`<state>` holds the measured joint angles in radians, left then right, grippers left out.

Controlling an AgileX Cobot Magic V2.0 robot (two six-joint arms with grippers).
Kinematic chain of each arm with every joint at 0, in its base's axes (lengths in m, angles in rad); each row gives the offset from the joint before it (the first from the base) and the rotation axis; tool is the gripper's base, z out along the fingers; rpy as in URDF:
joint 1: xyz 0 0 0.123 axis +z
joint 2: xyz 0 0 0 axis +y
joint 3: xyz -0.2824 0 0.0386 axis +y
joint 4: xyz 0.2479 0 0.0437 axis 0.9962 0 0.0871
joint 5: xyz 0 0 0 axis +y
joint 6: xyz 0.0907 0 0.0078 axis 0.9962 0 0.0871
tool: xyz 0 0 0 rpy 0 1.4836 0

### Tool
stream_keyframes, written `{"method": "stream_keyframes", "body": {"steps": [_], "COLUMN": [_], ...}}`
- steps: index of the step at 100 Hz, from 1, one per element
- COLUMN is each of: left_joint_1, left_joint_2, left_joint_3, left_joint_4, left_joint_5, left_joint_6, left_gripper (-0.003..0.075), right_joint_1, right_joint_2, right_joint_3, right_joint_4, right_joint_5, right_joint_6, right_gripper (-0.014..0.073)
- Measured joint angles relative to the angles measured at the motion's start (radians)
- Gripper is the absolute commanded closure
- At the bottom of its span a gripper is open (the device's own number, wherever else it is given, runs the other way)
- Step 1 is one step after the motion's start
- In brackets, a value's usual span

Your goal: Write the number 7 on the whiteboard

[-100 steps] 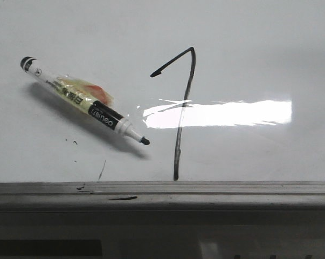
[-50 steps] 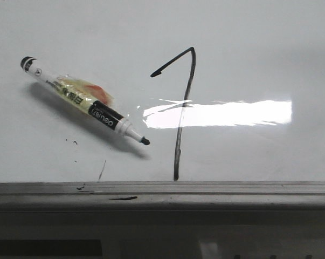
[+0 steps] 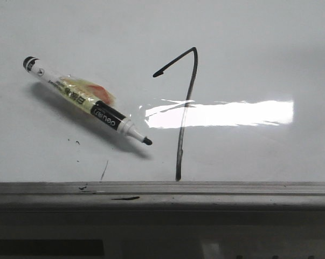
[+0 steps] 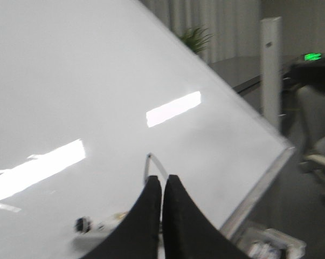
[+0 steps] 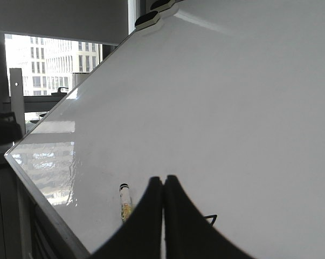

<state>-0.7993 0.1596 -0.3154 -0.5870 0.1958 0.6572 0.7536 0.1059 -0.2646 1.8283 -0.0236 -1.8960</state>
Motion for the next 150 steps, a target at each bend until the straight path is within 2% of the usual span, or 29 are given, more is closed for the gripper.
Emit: {"method": "stream_keyframes", "body": {"steps": [13, 27, 34, 44, 56, 72, 106, 133, 150], "left_joint_1": [0.133, 0.349, 0.453, 0.581, 0.671, 0.700, 0.701, 0.701, 0.701], "left_joint_2": [0.000, 0.000, 0.000, 0.000, -0.008, -0.041, -0.135, -0.164, -0.164], "left_joint_3": [0.147, 0.231, 0.247, 0.264, 0.309, 0.317, 0.317, 0.317, 0.315], "left_joint_4": [0.063, 0.158, 0.252, 0.447, 0.580, 0.599, 0.599, 0.472, 0.464], "left_joint_5": [-0.158, -0.196, -0.196, -0.196, -0.214, -0.180, -0.042, 0.129, 0.135], "left_joint_6": [-0.002, -0.035, -0.129, -0.364, -0.578, -0.657, -0.664, -0.664, -0.664], "left_gripper": [0.0741, 0.0741, 0.0741, 0.0741, 0.0741, 0.0741, 0.0741, 0.0741, 0.0741], "right_joint_1": [0.000, 0.000, 0.000, 0.000, 0.000, 0.000, 0.000, 0.000, 0.000], "right_joint_2": [0.000, 0.000, 0.000, 0.000, 0.000, 0.000, 0.000, 0.000, 0.000], "right_joint_3": [0.000, 0.000, 0.000, 0.000, 0.000, 0.000, 0.000, 0.000, 0.000], "right_joint_4": [0.000, 0.000, 0.000, 0.000, 0.000, 0.000, 0.000, 0.000, 0.000], "right_joint_5": [-0.002, -0.004, -0.005, -0.006, -0.007, -0.007, -0.012, -0.018, -0.018], "right_joint_6": [0.000, 0.000, 0.000, 0.000, 0.000, 0.000, 0.000, 0.000, 0.000], "right_gripper": [0.0659, 0.0659, 0.0659, 0.0659, 0.0659, 0.0659, 0.0659, 0.0659, 0.0659]}}
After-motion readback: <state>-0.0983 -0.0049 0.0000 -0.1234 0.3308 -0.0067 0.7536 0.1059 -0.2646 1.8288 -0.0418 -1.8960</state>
